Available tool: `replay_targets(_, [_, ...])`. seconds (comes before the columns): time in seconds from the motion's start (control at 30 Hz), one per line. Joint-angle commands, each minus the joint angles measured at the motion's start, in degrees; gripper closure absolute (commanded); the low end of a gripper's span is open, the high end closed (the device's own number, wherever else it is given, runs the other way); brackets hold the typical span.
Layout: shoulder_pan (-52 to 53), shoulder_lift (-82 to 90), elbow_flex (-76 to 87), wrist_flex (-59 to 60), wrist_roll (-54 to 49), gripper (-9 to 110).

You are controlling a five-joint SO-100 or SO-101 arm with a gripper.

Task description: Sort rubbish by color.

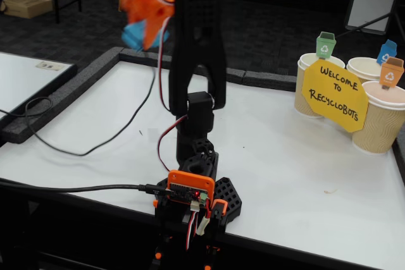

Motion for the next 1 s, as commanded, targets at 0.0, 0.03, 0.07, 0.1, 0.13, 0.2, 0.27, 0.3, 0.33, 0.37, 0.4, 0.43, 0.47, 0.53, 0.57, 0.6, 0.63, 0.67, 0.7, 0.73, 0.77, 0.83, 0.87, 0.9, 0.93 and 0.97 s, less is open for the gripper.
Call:
replay_targets(0.0, [8.9, 19.2, 0.8, -0.2, -1.2, 101])
replay_targets(0.03, [10.0, 20.7, 1.8, -0.2, -1.2, 101])
replay_targets(0.07, [10.9, 22.2, 3.1, -0.2, -1.2, 101])
replay_targets(0.1, [11.6, 23.9, 4.3, -0.2, -1.2, 101])
replay_targets(0.13, [12.2, 25.6, 5.7, -0.2, -1.2, 101])
replay_targets(0.2, [13.3, 28.7, 8.6, -0.2, -1.1, 101])
replay_targets(0.27, [14.9, 31.4, 11.2, -0.2, -0.6, 101])
replay_targets(0.3, [16.2, 32.8, 12.7, -0.2, -0.5, 101])
replay_targets(0.33, [17.6, 34.3, 14.2, -0.2, -0.5, 101])
replay_targets(0.37, [19.0, 36.0, 15.7, -0.2, -0.5, 101])
replay_targets(0.4, [20.5, 37.9, 17.5, -0.2, -0.5, 101])
replay_targets(0.43, [22.0, 39.9, 19.2, -0.2, -0.5, 101])
replay_targets(0.47, [23.3, 42.0, 21.1, -0.2, -0.5, 101])
replay_targets(0.53, [25.6, 46.2, 24.4, -0.2, -0.5, 101])
replay_targets(0.57, [26.6, 48.5, 26.3, -0.2, -0.5, 101])
replay_targets(0.6, [27.6, 50.9, 28.1, -0.2, -0.5, 101])
replay_targets(0.63, [28.4, 53.1, 29.8, -0.2, -0.5, 101])
replay_targets(0.67, [29.1, 55.1, 31.2, -0.2, -0.5, 101])
replay_targets(0.7, [29.8, 57.0, 32.5, -0.2, -0.5, 101])
replay_targets(0.73, [30.7, 58.9, 33.7, -0.2, -0.5, 101])
replay_targets(0.77, [31.6, 61.0, 34.9, -0.2, -0.5, 101])
replay_targets(0.83, [33.8, 65.2, 37.1, -0.2, -0.5, 101])
replay_targets(0.87, [34.8, 67.4, 38.3, -0.2, -0.5, 101])
replay_targets(0.9, [35.9, 69.8, 39.4, -0.2, -0.5, 101])
replay_targets(0.93, [37.3, 72.2, 40.7, -0.2, -0.9, 101])
replay_targets(0.97, [38.2, 74.7, 41.7, -0.2, -1.1, 101])
